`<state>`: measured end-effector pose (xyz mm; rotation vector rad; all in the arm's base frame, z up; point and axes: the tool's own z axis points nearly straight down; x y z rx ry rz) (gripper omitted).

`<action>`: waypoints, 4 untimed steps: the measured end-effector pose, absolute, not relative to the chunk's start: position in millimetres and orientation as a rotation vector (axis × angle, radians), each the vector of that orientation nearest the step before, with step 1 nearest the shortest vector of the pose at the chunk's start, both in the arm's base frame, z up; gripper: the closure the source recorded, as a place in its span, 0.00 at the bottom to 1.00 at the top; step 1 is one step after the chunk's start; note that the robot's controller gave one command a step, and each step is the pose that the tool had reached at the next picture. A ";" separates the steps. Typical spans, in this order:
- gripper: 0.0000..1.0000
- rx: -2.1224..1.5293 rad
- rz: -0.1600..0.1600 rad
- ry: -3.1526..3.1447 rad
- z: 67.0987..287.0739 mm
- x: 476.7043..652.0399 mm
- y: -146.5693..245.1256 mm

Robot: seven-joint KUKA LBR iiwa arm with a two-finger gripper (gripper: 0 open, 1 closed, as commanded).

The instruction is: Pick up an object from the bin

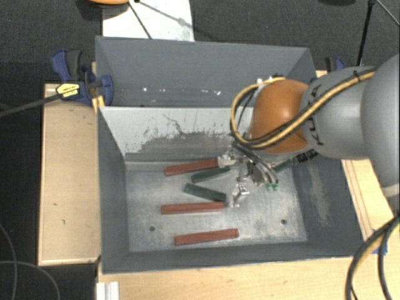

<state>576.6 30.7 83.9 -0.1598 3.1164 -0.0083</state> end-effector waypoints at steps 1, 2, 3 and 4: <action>1.00 0.154 0.003 3.126 75.8 561.1 66.5; 1.00 0.153 0.003 3.126 75.8 561.1 66.5; 1.00 0.132 -0.001 3.144 122.4 556.7 68.1; 1.00 0.036 0.000 3.139 154.4 531.3 80.3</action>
Offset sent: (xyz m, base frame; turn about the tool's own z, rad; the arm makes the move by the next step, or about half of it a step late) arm 0.0000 0.0000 0.0000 0.0000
